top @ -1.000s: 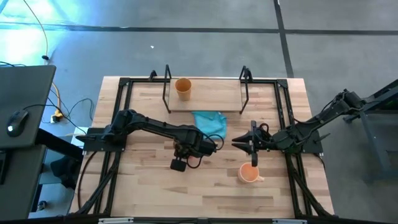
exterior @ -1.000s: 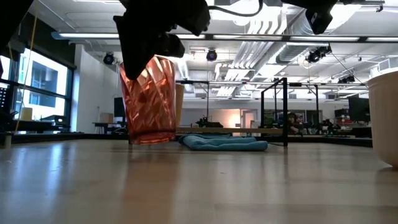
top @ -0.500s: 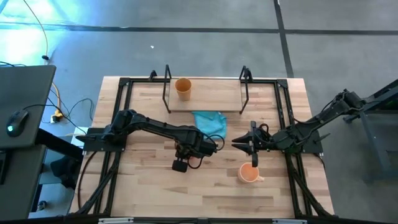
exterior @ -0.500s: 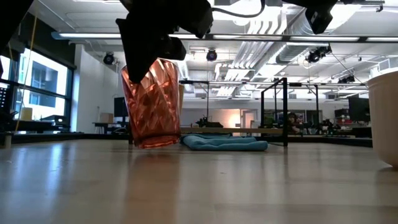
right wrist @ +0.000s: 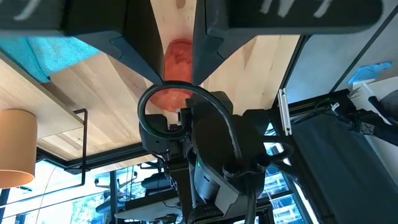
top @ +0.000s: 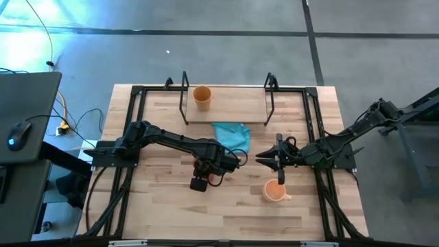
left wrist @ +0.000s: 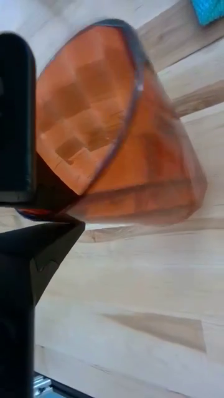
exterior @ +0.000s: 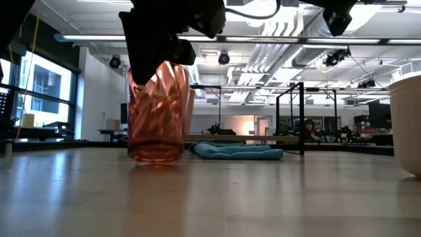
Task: Stack small to large cups/mugs on shelf
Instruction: Put the orange cup on the shelf
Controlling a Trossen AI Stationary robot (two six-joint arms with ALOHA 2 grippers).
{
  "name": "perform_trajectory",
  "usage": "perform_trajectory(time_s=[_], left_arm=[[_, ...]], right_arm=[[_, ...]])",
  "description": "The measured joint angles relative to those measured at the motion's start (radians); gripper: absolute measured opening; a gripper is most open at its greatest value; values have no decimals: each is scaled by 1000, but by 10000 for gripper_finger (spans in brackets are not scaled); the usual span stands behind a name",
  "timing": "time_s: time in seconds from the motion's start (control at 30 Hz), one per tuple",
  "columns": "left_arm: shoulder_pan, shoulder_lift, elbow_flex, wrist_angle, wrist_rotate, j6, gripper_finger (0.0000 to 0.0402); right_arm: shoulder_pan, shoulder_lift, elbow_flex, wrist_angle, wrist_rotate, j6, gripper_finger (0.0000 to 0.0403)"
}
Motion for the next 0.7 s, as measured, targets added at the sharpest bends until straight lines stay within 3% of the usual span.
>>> perform_trajectory(time_s=[0.7], left_arm=[[0, 0, 0, 40, 99, -18, 58]], right_arm=[[0, 0, 0, -1, -14, 20, 71]])
